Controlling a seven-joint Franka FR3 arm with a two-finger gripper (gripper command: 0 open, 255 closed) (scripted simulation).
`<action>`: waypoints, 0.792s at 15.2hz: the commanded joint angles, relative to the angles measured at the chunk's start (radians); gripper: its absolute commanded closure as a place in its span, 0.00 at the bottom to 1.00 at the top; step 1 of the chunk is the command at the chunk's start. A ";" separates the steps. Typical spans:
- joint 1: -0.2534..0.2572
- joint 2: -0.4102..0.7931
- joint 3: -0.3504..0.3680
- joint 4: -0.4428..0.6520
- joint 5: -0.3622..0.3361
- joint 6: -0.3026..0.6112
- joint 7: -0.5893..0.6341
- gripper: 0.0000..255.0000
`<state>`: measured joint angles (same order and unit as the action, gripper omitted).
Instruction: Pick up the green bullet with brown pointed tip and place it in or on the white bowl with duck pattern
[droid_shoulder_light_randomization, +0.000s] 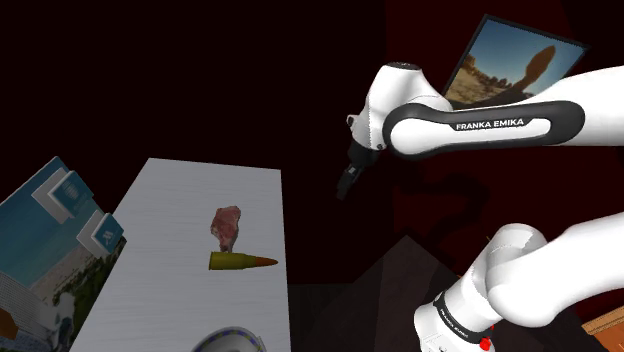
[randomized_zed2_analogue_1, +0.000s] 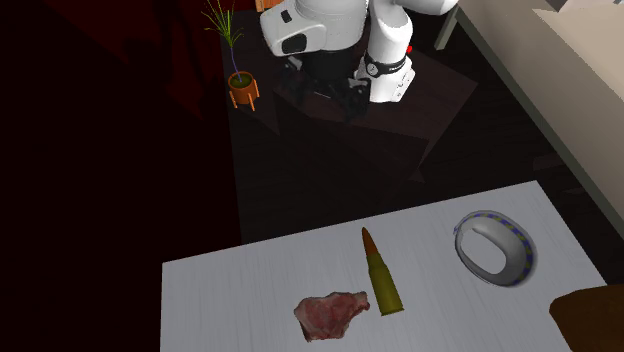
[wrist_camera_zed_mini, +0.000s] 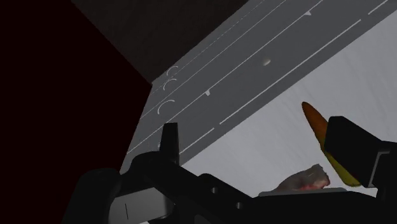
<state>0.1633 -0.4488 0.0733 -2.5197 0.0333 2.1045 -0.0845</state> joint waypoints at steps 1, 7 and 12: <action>0.021 0.058 0.013 -0.007 0.011 0.077 -0.019 0.00; 0.076 0.249 0.051 0.027 0.031 0.263 -0.077 0.00; 0.116 0.413 0.086 0.082 0.033 0.397 -0.119 0.00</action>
<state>0.2738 -0.0733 0.1551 -2.4519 0.0667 2.4718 -0.1892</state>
